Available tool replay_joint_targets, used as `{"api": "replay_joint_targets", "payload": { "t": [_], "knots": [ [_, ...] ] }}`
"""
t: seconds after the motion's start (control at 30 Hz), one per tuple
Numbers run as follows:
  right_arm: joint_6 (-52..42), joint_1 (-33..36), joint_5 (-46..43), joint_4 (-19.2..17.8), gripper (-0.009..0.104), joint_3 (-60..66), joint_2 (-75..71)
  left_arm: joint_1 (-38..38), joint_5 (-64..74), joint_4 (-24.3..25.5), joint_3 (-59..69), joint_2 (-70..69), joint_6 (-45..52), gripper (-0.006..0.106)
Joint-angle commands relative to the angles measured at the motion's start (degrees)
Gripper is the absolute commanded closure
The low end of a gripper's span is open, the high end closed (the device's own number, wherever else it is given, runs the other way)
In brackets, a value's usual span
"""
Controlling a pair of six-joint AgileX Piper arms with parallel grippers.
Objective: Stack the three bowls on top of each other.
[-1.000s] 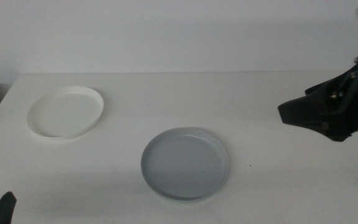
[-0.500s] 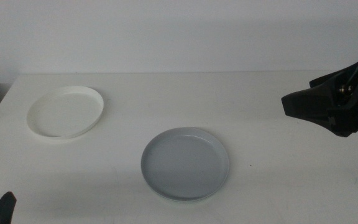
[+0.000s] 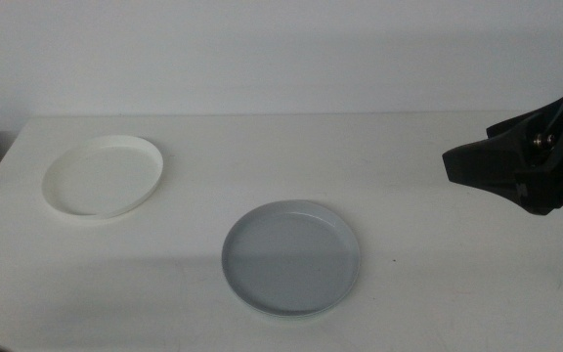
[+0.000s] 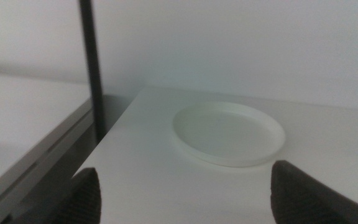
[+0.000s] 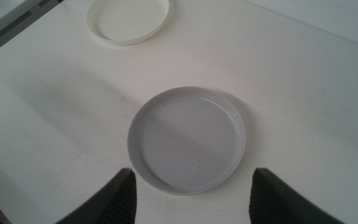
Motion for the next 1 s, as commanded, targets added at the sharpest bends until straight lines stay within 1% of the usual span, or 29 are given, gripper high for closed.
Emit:
{"api": "replay_joint_targets", "payload": {
  "t": [0.0, 0.13, 0.37, 0.63, 0.77, 0.97],
  "knots": [
    [-0.73, 0.03, -3.03, 0.71, 0.048, -1.33, -0.67, 1.78, -3.55, -2.45, -5.30, 4.19, -2.13, -0.005],
    [-0.73, 0.03, -3.03, 0.71, 0.048, -1.33, -0.67, 3.73, 1.55, -2.58, -14.89, 16.83, -2.13, -0.005],
    [-0.73, 0.03, -3.03, 0.71, 0.048, -1.33, -0.67, 3.92, 8.84, -2.58, -33.97, 39.12, -1.81, -0.005],
    [-0.73, 0.03, -3.03, 0.71, 0.048, -1.33, -0.67, 3.92, 11.74, -2.58, -51.58, 59.10, -1.81, -0.005],
    [-0.73, 0.03, -3.03, 0.71, 0.048, -1.33, -0.67, 3.92, 12.91, -2.46, -57.09, 66.86, -1.81, -0.005],
    [-0.73, 0.03, -3.03, 0.71, 0.048, -1.33, -0.67, 4.12, 12.39, -2.55, -58.05, 74.10, -1.81, -0.005]
  ]
}}
